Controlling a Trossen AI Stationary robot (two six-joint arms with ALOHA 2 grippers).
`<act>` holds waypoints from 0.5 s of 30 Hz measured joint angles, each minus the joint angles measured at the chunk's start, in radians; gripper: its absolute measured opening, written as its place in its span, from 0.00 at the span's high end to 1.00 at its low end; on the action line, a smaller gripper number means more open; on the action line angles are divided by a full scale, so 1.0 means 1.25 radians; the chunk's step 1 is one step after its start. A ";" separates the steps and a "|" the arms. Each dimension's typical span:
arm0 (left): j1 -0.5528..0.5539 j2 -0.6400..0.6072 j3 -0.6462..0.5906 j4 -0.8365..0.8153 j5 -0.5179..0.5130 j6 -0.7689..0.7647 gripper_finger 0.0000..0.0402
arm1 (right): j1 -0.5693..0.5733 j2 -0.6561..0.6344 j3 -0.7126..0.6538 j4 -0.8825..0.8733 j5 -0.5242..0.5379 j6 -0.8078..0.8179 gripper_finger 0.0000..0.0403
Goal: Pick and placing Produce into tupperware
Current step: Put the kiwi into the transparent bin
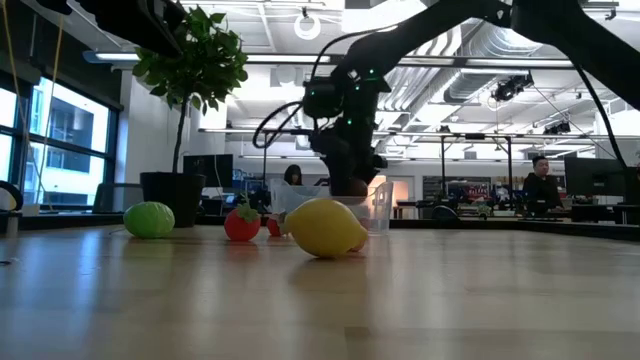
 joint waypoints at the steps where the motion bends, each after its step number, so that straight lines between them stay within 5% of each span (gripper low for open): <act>1: 0.000 0.000 0.000 0.000 0.000 0.000 0.99 | 0.000 0.002 0.000 -0.002 0.003 0.003 0.43; 15: 0.000 0.000 0.000 0.000 0.000 0.000 0.99 | -0.005 0.011 0.000 -0.019 0.031 0.012 0.43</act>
